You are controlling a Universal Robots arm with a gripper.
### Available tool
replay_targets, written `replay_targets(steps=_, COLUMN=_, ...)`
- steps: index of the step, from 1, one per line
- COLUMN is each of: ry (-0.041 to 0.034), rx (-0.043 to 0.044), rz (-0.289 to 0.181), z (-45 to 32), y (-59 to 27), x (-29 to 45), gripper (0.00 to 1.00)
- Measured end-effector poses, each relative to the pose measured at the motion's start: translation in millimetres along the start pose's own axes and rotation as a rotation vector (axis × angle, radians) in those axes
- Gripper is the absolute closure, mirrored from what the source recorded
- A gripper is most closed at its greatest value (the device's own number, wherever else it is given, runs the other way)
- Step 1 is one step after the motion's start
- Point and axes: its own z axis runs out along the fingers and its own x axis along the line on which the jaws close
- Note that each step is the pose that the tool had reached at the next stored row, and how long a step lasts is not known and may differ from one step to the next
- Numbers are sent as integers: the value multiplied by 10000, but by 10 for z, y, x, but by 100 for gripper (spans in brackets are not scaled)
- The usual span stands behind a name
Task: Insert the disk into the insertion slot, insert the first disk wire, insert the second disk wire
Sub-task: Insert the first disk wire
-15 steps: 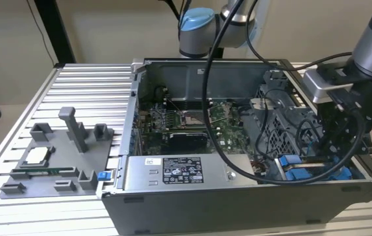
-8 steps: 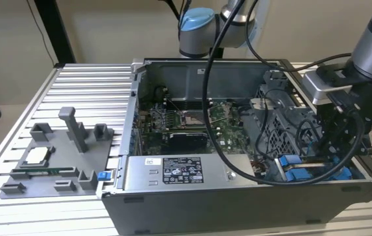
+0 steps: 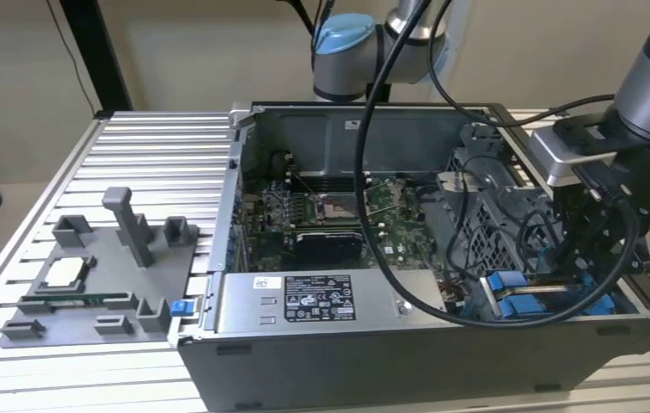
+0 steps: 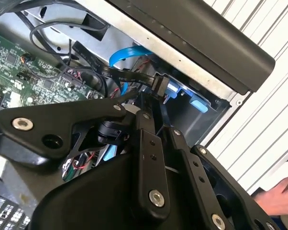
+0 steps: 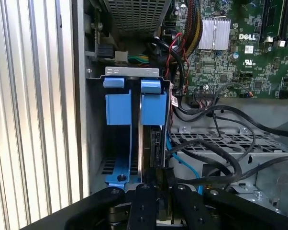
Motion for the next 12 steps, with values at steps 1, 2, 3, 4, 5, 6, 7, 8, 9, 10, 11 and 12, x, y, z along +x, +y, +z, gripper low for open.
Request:
replay_targets(steps=1, ry=-2, rx=0, rz=0, z=3, y=0, x=1, gripper=100)
replay_targets(steps=2, ry=0, rx=0, rz=-1, z=5, y=0, x=1, gripper=100)
replay_targets(steps=3, ry=1, rx=0, rz=0, z=7, y=1, x=1, gripper=100)
replay_targets(steps=4, ry=1, rx=0, rz=0, z=10, y=1, x=1, gripper=100)
replay_targets(steps=5, ry=1, rx=1, rz=-1, z=13, y=1, x=1, gripper=100)
replay_targets(steps=6, ry=0, rx=1, rz=-1, z=16, y=2, x=2, gripper=100)
replay_targets(steps=7, ry=-2, rx=0, rz=0, z=17, y=2, x=2, gripper=100)
replay_targets(steps=8, ry=-7, rx=0, rz=0, z=19, y=2, x=2, gripper=100)
replay_targets(steps=9, ry=-14, rx=0, rz=1, z=20, y=2, x=1, gripper=100)
replay_targets(steps=10, ry=-23, rx=1, rz=2, z=21, y=2, x=1, gripper=100)
replay_targets(steps=11, ry=-29, rx=1, rz=3, z=22, y=2, x=1, gripper=100)
replay_targets(steps=12, ry=-33, rx=0, rz=3, z=22, y=2, x=1, gripper=100)
